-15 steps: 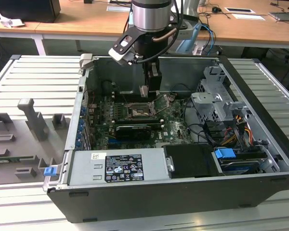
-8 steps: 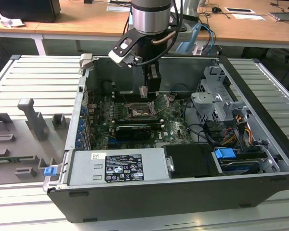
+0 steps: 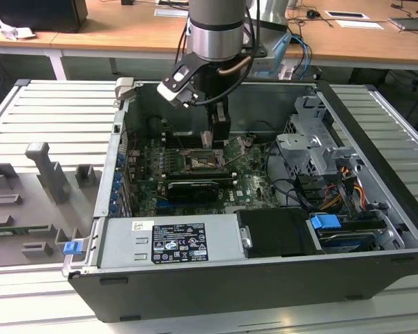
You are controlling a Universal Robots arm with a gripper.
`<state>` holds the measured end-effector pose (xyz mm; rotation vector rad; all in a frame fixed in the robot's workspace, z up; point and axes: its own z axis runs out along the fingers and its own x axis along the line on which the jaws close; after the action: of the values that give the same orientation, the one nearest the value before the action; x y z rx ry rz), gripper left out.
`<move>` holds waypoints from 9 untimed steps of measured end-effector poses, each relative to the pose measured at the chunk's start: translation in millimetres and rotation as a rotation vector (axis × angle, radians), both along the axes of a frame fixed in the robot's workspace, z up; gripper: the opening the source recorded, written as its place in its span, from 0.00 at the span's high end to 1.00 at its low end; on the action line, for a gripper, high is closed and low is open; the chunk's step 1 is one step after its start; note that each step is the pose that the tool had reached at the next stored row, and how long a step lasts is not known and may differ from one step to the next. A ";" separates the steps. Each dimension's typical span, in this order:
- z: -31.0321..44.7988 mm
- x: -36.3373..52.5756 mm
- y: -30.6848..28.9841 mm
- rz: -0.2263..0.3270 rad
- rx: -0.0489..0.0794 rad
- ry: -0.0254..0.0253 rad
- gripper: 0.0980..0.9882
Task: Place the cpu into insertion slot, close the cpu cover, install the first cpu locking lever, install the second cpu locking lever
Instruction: 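Place the cpu into insertion slot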
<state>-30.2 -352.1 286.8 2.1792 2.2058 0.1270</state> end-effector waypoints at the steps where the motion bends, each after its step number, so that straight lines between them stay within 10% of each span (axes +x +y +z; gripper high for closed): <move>1: -0.4 0.0 0.0 -0.002 0.000 0.0001 0.52; 9: -3.0 -6.6 0.0 -0.002 0.000 0.0000 0.52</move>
<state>-36.8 -352.1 283.7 2.1814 2.2037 0.1272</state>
